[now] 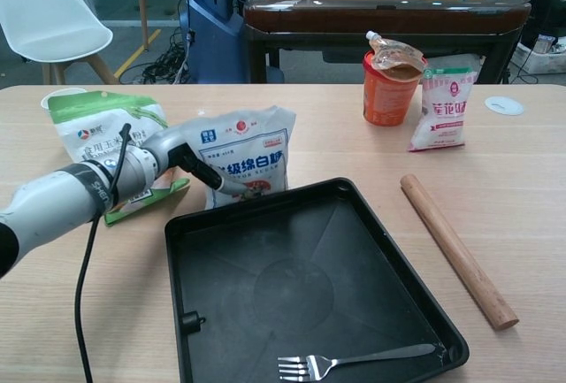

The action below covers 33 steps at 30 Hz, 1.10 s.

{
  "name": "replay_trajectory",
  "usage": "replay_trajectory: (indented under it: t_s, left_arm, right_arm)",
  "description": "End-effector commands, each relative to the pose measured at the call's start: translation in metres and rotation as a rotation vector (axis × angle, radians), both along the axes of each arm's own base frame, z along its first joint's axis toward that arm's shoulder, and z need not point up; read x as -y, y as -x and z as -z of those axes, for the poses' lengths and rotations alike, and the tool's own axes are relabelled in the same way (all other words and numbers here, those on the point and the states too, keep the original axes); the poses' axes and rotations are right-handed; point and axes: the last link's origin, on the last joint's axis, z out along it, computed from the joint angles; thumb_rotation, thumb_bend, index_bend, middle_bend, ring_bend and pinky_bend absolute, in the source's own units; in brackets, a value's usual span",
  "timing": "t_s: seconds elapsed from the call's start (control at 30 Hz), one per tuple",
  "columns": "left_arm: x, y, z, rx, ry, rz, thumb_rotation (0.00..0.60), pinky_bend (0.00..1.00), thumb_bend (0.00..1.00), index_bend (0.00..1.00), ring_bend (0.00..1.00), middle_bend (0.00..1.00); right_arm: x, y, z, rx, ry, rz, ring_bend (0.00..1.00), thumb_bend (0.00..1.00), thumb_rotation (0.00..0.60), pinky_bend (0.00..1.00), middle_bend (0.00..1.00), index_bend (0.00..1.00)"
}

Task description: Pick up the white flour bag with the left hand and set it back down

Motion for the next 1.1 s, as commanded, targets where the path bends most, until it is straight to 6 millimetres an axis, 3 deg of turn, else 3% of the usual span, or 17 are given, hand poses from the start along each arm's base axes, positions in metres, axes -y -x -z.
replay_trajectory:
  t_s: [0.03, 0.17, 0.37, 0.7, 0.93, 1.1]
  left_arm:
    - [-0.002, 0.0, 0.002, 0.0, -0.009, -0.008, 0.6, 0.37, 0.17, 0.33, 0.33, 0.33]
    - [-0.007, 0.002, 0.001, -0.01, -0.028, -0.012, 0.6, 0.49, 0.17, 0.43, 0.43, 0.45]
    - [-0.015, 0.009, -0.009, -0.04, -0.089, 0.02, 0.6, 0.59, 0.17, 0.49, 0.5, 0.55]
    - [-0.016, 0.013, -0.054, -0.13, -0.249, 0.234, 0.6, 0.6, 0.17, 0.5, 0.5, 0.57]
    - [0.002, 0.011, -0.087, -0.253, -0.369, 0.408, 0.6, 0.6, 0.17, 0.5, 0.5, 0.57]
    - [0.018, 0.005, -0.095, -0.388, -0.464, 0.53, 0.6, 0.6, 0.17, 0.5, 0.5, 0.57]
  right_arm:
    - [0.0, 0.0, 0.0, 0.001, 0.0, 0.001, 0.19, 0.25, 0.6, 0.16, 0.3, 0.24]
    - [0.001, 0.0, 0.0, 0.003, 0.0, 0.001, 0.19, 0.25, 0.6, 0.16, 0.3, 0.24]
    - [0.001, 0.001, 0.0, 0.005, 0.002, 0.001, 0.19, 0.25, 0.6, 0.16, 0.3, 0.24]
    - [0.002, 0.0, 0.002, 0.012, 0.001, -0.017, 0.19, 0.25, 0.6, 0.16, 0.3, 0.24]
    - [0.002, -0.001, 0.006, 0.022, -0.005, -0.032, 0.19, 0.25, 0.6, 0.16, 0.3, 0.24]
    - [0.001, -0.002, 0.008, 0.025, -0.008, -0.043, 0.19, 0.25, 0.6, 0.16, 0.3, 0.24]
